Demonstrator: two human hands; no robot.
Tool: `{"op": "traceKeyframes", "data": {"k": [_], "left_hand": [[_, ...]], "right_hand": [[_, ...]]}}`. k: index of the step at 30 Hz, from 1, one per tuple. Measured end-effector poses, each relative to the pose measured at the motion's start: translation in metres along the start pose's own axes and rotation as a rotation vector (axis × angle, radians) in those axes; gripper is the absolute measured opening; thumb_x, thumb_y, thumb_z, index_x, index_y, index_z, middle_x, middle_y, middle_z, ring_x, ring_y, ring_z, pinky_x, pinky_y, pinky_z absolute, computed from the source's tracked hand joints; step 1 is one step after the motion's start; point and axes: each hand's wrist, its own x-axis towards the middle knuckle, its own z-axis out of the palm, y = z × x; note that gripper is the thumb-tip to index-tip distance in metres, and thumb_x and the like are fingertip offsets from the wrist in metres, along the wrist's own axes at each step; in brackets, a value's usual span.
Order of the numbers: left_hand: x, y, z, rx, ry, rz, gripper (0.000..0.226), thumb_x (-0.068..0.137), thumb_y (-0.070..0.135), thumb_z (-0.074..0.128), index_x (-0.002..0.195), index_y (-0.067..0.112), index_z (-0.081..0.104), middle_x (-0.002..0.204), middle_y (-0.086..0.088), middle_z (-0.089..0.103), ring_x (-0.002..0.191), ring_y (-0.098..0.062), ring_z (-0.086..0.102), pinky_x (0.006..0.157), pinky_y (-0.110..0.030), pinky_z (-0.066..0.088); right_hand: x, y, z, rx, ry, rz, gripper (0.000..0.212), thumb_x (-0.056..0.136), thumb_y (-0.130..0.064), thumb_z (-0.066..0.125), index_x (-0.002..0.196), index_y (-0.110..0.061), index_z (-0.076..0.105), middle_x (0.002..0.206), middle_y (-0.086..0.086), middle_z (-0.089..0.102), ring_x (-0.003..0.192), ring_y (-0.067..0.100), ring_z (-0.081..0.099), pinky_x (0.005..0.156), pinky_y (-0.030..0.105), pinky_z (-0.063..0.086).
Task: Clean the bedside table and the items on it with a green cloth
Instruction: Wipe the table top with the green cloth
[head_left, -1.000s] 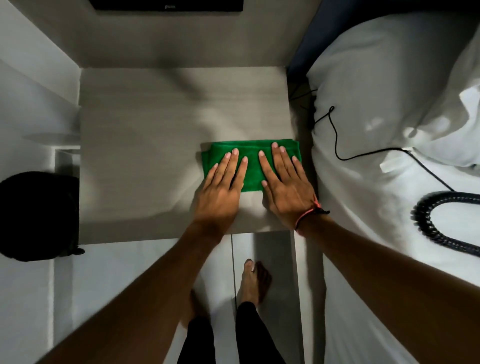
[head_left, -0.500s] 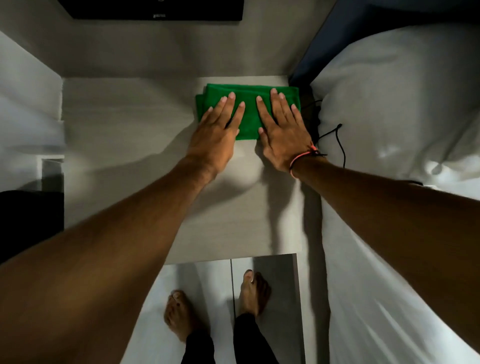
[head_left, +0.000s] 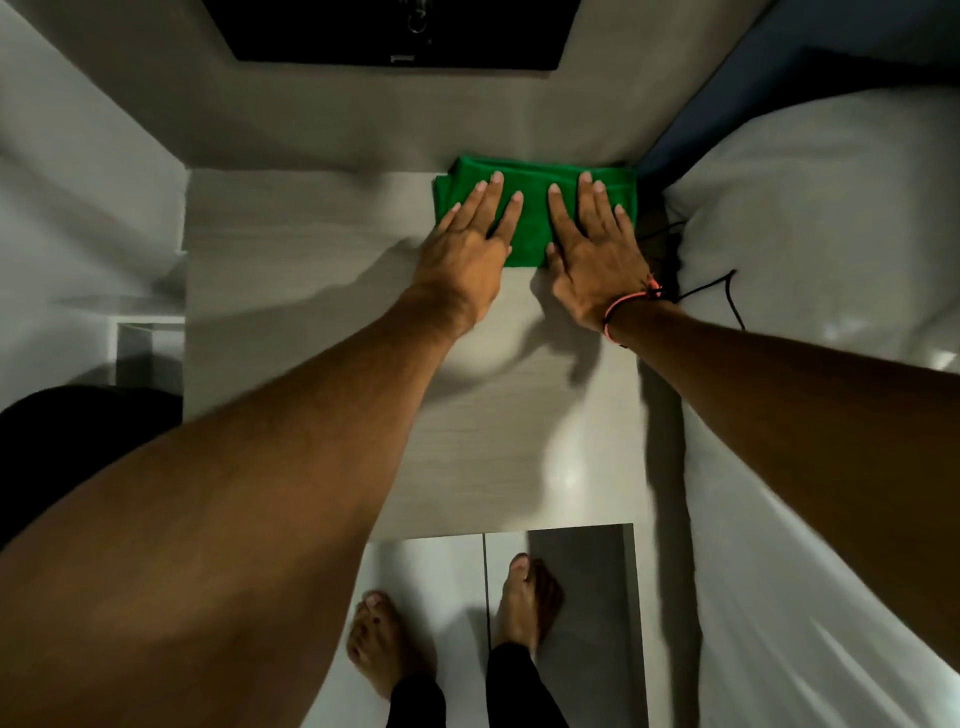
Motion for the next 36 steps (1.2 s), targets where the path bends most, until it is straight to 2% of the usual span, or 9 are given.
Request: {"op": "traceKeyframes", "data": {"k": [14,19,27,31,36], "left_hand": [[-0.08,-0.152,-0.013,0.071,0.08,-0.081,0.056,0.106,0.019,0.029,0.157,0.011,0.007,0.165,-0.016,0.0,0.153,-0.029,0.005,0.124,-0.04,0.012],[-0.101,-0.199,-0.019,0.053,0.056,-0.142,0.061,0.103,0.012,0.036,0.157,0.012,0.008,0.165,-0.015,0.0,0.153,-0.03,0.005,0.123,-0.042,0.014],[-0.107,-0.199,-0.021,-0.05,0.059,-0.17,0.062,0.101,0.006,0.036,0.158,0.013,0.011,0.165,-0.015,-0.001,0.153,-0.031,0.001,0.123,-0.042,0.009],[-0.115,-0.201,-0.021,-0.059,0.029,-0.159,0.07,0.095,-0.002,0.038,0.158,0.015,0.009,0.165,-0.015,-0.002,0.153,-0.032,-0.001,0.124,-0.041,0.007],[-0.141,-0.193,-0.01,-0.031,0.052,-0.151,0.066,0.098,0.002,0.036,0.157,0.012,0.009,0.164,-0.019,-0.001,0.152,-0.034,-0.001,0.125,-0.044,0.007]], "right_hand": [[0.031,-0.161,0.008,0.033,-0.029,-0.137,0.069,0.098,-0.03,0.034,0.157,-0.017,0.001,0.163,0.019,-0.006,0.152,0.03,-0.005,0.123,0.043,0.002],[0.042,-0.217,0.01,0.049,-0.052,-0.164,0.072,0.097,-0.034,0.036,0.157,-0.019,0.001,0.163,0.02,-0.008,0.152,0.032,-0.006,0.123,0.044,0.001],[0.044,-0.225,0.009,0.011,-0.092,-0.163,0.071,0.097,-0.032,0.038,0.157,-0.023,0.001,0.163,0.02,-0.01,0.151,0.033,-0.008,0.123,0.046,0.001],[0.037,-0.229,0.011,0.018,-0.104,-0.137,0.069,0.098,-0.032,0.037,0.157,-0.024,0.001,0.163,0.02,-0.01,0.151,0.033,-0.008,0.124,0.045,0.001],[0.011,-0.235,0.025,0.009,-0.074,-0.137,0.064,0.101,-0.029,0.032,0.157,-0.025,0.0,0.163,0.019,-0.01,0.151,0.033,-0.009,0.124,0.044,0.0]]}}
